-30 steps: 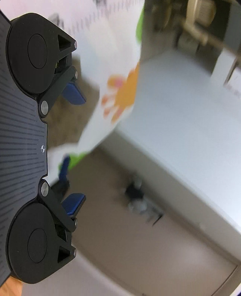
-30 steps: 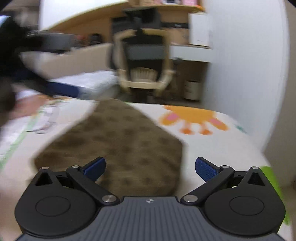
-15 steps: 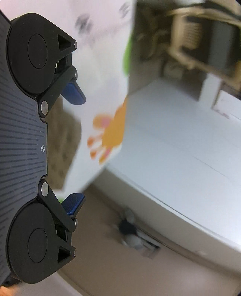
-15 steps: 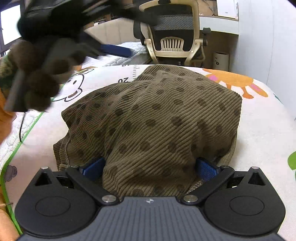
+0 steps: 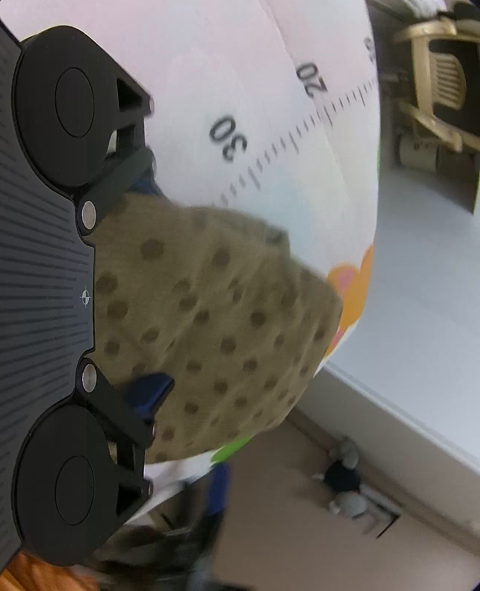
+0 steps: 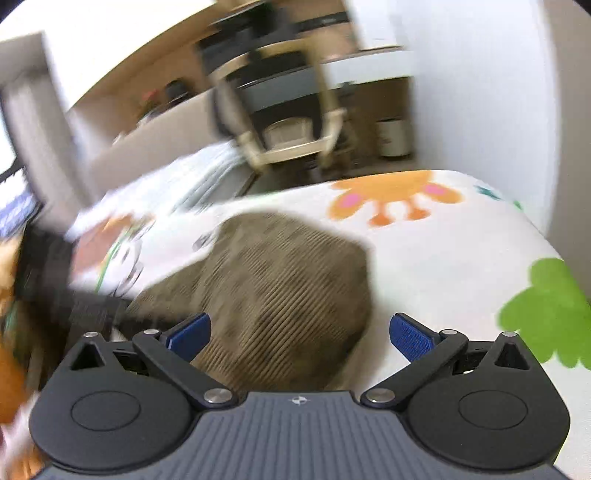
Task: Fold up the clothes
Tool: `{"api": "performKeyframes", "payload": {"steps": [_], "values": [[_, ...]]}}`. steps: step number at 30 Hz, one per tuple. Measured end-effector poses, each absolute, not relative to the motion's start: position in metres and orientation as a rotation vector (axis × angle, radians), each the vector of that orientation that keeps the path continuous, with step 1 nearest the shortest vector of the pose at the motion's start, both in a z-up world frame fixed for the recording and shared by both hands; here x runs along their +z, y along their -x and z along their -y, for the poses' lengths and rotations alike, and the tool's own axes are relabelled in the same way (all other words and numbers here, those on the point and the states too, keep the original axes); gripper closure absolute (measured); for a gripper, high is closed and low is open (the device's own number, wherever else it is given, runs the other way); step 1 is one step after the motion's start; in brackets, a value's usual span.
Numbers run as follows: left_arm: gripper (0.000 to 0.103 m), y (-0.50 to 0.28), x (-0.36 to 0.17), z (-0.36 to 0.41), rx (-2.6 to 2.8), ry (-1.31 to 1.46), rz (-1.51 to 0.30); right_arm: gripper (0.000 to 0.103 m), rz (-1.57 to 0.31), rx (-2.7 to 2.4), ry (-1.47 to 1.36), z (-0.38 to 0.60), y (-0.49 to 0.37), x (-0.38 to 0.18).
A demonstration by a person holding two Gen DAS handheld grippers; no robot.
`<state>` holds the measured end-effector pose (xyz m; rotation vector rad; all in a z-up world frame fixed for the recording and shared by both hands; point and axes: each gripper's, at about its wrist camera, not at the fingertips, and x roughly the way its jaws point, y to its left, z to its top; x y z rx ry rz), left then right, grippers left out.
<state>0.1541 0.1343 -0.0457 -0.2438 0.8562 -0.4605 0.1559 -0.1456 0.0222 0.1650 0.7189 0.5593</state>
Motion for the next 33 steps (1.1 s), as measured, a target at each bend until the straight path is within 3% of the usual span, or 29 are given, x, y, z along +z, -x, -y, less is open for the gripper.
{"api": "performKeyframes", "payload": {"steps": [2,5,8,14,22,27,33], "values": [[0.021,-0.148,-0.043,-0.127,-0.475,0.217,-0.840,0.015,-0.792,0.534,-0.194,0.141,-0.176,0.009],[0.025,-0.138,-0.045,-0.129,-0.456,0.240,-0.829,0.019,-0.870,0.635,-0.311,0.129,-0.195,-0.010],[0.030,-0.133,-0.045,-0.142,-0.436,0.308,-0.822,0.019,-0.858,0.695,-0.296,0.085,-0.210,-0.007],[0.031,-0.143,-0.041,-0.185,-0.339,0.417,-0.789,0.019,-0.827,0.810,-0.257,-0.005,-0.240,0.002],[0.031,-0.146,-0.037,-0.299,-0.074,0.505,-0.675,0.019,-0.778,0.948,-0.193,-0.119,-0.277,0.012],[0.028,-0.146,-0.041,-0.319,-0.073,0.527,-0.656,0.019,-0.715,0.953,-0.074,-0.154,-0.283,0.007],[0.024,-0.139,-0.044,-0.305,-0.121,0.487,-0.655,0.004,-0.653,0.876,0.078,-0.142,-0.293,0.009]]}}
